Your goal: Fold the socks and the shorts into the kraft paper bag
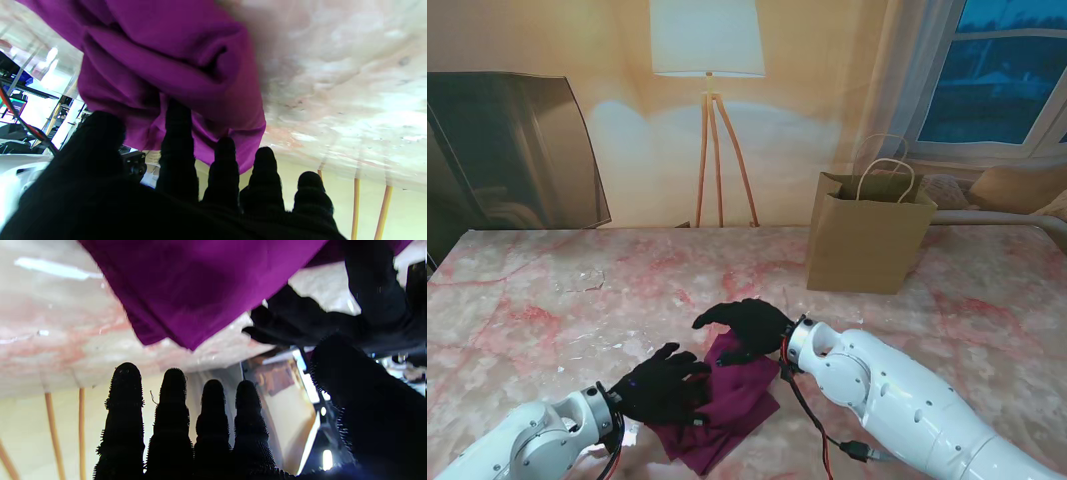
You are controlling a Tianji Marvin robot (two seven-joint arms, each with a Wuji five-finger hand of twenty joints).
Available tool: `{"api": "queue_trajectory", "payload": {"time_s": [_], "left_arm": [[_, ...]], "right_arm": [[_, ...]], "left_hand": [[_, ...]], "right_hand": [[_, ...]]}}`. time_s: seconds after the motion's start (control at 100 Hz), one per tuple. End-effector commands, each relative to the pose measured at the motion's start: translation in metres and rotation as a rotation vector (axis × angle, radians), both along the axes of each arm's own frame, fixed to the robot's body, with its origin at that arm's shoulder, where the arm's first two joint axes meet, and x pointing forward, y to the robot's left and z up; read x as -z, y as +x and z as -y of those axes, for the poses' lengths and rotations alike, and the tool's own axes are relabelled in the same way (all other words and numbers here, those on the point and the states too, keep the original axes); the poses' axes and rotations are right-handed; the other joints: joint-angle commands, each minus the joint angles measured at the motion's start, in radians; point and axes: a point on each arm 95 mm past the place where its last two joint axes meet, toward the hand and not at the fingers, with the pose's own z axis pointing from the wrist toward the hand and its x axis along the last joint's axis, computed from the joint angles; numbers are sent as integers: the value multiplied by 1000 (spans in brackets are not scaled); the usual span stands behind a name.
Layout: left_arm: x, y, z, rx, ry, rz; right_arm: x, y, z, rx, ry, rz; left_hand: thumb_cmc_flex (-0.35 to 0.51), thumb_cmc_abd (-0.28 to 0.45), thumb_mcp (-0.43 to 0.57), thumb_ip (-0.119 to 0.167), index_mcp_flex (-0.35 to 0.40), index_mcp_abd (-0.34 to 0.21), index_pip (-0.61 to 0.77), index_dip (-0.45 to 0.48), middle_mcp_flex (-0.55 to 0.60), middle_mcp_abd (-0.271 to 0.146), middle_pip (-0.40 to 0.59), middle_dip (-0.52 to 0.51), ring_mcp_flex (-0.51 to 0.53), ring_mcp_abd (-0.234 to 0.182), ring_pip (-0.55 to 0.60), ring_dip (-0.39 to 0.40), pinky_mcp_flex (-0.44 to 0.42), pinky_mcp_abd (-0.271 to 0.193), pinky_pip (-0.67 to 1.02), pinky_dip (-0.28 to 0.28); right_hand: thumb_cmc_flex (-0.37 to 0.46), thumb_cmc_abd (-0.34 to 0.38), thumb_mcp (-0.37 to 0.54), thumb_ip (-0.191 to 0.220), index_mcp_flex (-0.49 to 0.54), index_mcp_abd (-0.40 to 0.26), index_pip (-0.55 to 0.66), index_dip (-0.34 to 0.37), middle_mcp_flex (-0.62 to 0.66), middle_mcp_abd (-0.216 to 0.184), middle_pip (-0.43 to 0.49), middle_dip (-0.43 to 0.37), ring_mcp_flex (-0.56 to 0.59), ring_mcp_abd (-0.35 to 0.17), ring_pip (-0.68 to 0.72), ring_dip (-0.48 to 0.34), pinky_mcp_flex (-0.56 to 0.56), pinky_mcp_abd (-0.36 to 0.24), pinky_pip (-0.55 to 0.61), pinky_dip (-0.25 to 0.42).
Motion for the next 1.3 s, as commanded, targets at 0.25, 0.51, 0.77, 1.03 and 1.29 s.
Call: {"api": "queue_trajectory", "payload": {"time_s": [0.25, 0.51, 0.77, 1.03, 1.29], "left_arm": [[-1, -2, -3, 7, 16, 1], [-2, -4, -4, 3, 23, -4], [-1, -4, -4, -11, 26, -9], [-1, -4, -5, -24, 34, -17], [-5, -4, -13, -73, 2, -4]], "right_arm": [[27, 1, -12, -95, -211, -149], [51, -8, -16, -60, -267, -82], [68, -15, -22, 0, -256, -58], [79, -17, -24, 25, -182, -22], [78, -18, -20, 66, -65, -95]], "left_hand": [[-22, -18, 34, 25, -7, -5, -11, -4, -33, 8, -26, -8, -26, -24, -9, -7, -5, -16, 0, 19], [-27, -16, 35, 26, -3, 4, -5, 0, -33, 8, -25, -8, -30, -25, -8, -9, -4, -16, -5, 17], [-30, -7, 30, 27, -7, 8, -9, 0, -38, 9, -27, -9, -35, -25, -11, -13, -4, -16, -9, 13], [-32, -2, 23, 29, -31, 29, -27, -5, -44, 10, -30, -9, -40, -25, -15, -17, -2, -17, -15, 5], [-34, 0, 9, 28, -183, 128, -141, -47, -52, 22, -32, -9, -34, -24, -15, -20, -1, -18, -10, 7]], "right_hand": [[-9, -64, -41, -41, -176, 126, -119, -58, -112, 64, -14, -30, -134, 4, 44, 47, -106, -27, -28, 75], [-43, -206, 98, -78, -164, 183, -198, 10, -123, -51, 467, 371, -146, -5, 387, 402, -89, -1, -36, 110], [-10, -385, 199, -101, 205, -155, 298, 353, -234, -49, 547, 646, -359, -9, 622, 598, -77, 51, 99, 113], [202, -420, 219, -126, 436, -351, 726, 863, 177, -14, 350, 321, 138, 86, 271, 197, 122, 111, 196, 95], [397, -429, 190, -223, 546, -357, 679, 815, 590, -87, 489, 410, 627, 18, 421, 232, 398, 26, 335, -63]]}}
